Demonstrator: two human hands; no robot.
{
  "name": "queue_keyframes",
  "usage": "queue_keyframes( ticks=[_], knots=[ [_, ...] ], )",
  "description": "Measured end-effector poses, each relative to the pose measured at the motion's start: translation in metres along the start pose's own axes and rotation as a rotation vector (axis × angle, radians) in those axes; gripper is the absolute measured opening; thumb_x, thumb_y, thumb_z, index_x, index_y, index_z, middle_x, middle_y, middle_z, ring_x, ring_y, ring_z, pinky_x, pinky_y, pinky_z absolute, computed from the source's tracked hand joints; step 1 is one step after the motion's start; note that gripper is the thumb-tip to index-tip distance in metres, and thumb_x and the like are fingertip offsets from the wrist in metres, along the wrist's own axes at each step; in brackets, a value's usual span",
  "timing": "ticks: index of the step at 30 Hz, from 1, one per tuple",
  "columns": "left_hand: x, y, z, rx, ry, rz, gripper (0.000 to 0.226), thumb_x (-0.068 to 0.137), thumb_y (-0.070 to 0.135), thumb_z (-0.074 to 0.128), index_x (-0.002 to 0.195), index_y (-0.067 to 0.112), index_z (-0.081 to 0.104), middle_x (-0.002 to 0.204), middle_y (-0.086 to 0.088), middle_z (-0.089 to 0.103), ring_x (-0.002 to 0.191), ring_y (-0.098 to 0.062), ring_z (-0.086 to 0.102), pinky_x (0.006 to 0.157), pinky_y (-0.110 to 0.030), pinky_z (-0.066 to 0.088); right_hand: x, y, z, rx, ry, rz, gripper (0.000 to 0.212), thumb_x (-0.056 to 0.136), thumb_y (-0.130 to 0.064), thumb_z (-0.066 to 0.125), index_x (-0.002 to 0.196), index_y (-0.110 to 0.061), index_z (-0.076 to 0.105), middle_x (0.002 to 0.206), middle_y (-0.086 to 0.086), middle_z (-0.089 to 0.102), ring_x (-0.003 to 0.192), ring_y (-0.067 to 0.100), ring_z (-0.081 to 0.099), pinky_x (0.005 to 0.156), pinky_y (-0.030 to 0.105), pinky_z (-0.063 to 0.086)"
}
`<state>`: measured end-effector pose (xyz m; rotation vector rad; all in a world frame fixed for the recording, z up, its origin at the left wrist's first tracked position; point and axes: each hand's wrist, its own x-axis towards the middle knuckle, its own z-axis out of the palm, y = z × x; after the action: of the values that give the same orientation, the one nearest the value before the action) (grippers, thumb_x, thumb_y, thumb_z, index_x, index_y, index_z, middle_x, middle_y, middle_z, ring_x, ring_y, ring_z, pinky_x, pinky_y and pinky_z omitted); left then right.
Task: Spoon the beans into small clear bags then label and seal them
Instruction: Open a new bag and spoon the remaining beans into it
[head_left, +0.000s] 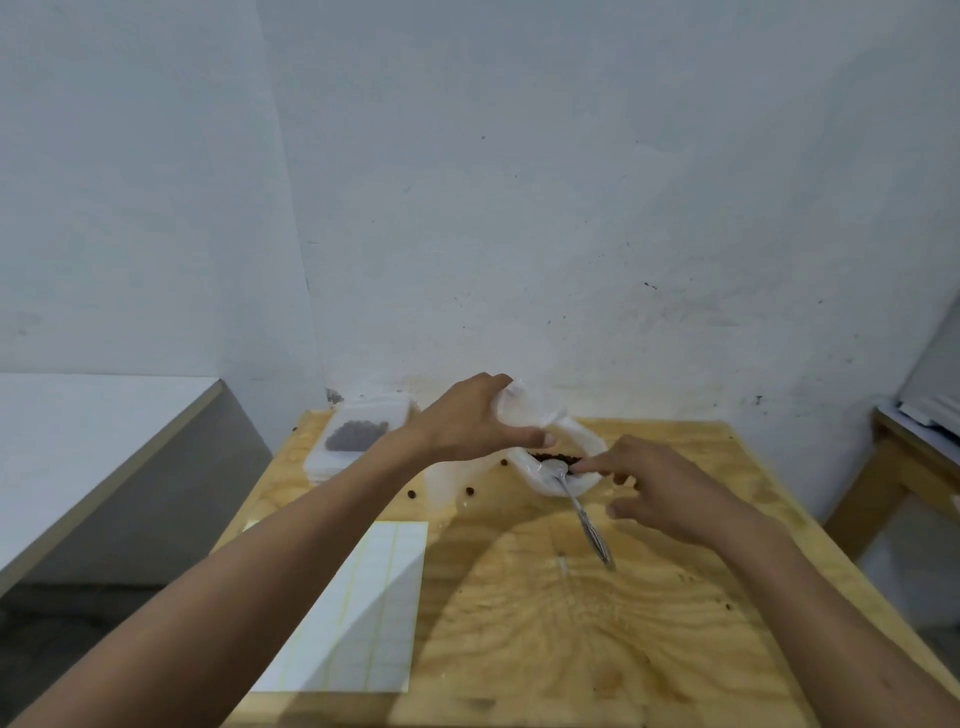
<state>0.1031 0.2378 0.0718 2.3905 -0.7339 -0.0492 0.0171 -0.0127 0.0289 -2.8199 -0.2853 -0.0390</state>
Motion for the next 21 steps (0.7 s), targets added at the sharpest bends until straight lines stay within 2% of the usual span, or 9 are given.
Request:
queue_keyframes(
  ticks=[3,4,6,8,12,14,16,18,21],
  knots=[
    [0.004,-0.004,0.009,-0.239,-0.161,-0.188,0.079,0.075,0.064,0.079,0.140,0.023,0.057,0.141,0.006,0.057,0.133,-0.018,0.051,0.098,-0.028,0.039,-0.008,0.001,0.021,-0.066,-0.044,-0.112,0.060,0.089,-0.032,0.075,0.134,-0.064,0.051,0.110,-0.029,0.039,0.092,-0.003,0.049,0.069,0.015,0.039],
    [0.006,-0.006,0.012,-0.298,-0.192,-0.238,0.073,0.073,0.065,0.081,0.132,0.027,0.062,0.137,0.009,0.060,0.131,-0.016,0.052,0.103,-0.030,0.039,-0.010,0.000,0.027,-0.079,-0.026,-0.156,0.052,0.091,-0.035,0.071,0.132,-0.062,0.054,0.110,-0.027,0.038,0.090,-0.002,0.048,0.067,0.014,0.036],
    [0.008,-0.009,0.018,-0.357,-0.233,-0.283,0.070,0.068,0.069,0.082,0.122,0.029,0.068,0.131,0.012,0.063,0.125,-0.015,0.056,0.109,-0.033,0.042,-0.012,-0.003,0.034,-0.053,0.066,-0.227,0.034,0.094,-0.042,0.065,0.124,-0.057,0.064,0.111,-0.026,0.041,0.090,-0.002,0.051,0.066,0.016,0.040],
    [0.011,-0.015,0.025,-0.396,-0.246,-0.305,0.083,0.060,0.076,0.082,0.126,0.026,0.069,0.128,0.009,0.067,0.120,-0.016,0.061,0.111,-0.039,0.046,-0.012,-0.005,0.038,-0.027,0.235,-0.233,0.029,0.094,-0.034,0.069,0.119,-0.050,0.070,0.108,-0.023,0.051,0.084,-0.001,0.058,0.062,0.021,0.046],
    [0.010,-0.020,0.030,-0.425,-0.239,-0.345,0.089,0.056,0.079,0.082,0.125,0.026,0.069,0.123,0.008,0.069,0.115,-0.018,0.063,0.108,-0.042,0.049,-0.006,-0.007,0.029,-0.103,0.684,-0.124,0.020,0.091,-0.021,0.076,0.110,-0.025,0.077,0.091,-0.011,0.070,0.067,0.011,0.067,0.046,0.025,0.048],
    [0.010,-0.019,0.032,-0.422,-0.242,-0.377,0.095,0.052,0.081,0.081,0.128,0.027,0.066,0.125,0.008,0.067,0.117,-0.020,0.062,0.108,-0.043,0.048,-0.004,-0.004,0.021,-0.172,0.811,-0.072,0.009,0.092,-0.019,0.074,0.099,-0.016,0.079,0.084,-0.005,0.074,0.061,0.017,0.069,0.043,0.029,0.052],
    [0.012,-0.018,0.033,-0.419,-0.245,-0.388,0.102,0.048,0.083,0.081,0.131,0.026,0.064,0.125,0.007,0.067,0.116,-0.020,0.062,0.106,-0.042,0.050,-0.003,-0.003,0.018,-0.233,0.852,-0.008,0.015,0.089,-0.021,0.068,0.083,-0.010,0.078,0.072,-0.001,0.072,0.052,0.022,0.067,0.040,0.030,0.050],
    [0.015,-0.017,0.035,-0.443,-0.241,-0.392,0.107,0.044,0.085,0.082,0.129,0.023,0.064,0.123,0.006,0.068,0.114,-0.020,0.064,0.104,-0.041,0.051,-0.004,-0.007,0.019,-0.234,0.821,0.099,0.020,0.087,-0.016,0.066,0.070,-0.008,0.069,0.061,0.002,0.064,0.046,0.028,0.061,0.039,0.030,0.047],
    [0.017,-0.012,0.039,-0.508,-0.175,-0.366,0.084,0.056,0.077,0.083,0.115,0.018,0.071,0.115,0.001,0.073,0.106,-0.018,0.068,0.100,-0.037,0.053,-0.004,-0.012,0.020,-0.172,0.683,0.300,0.027,0.091,-0.016,0.061,0.066,-0.008,0.052,0.058,0.005,0.056,0.048,0.032,0.054,0.045,0.029,0.041]
  ],
)
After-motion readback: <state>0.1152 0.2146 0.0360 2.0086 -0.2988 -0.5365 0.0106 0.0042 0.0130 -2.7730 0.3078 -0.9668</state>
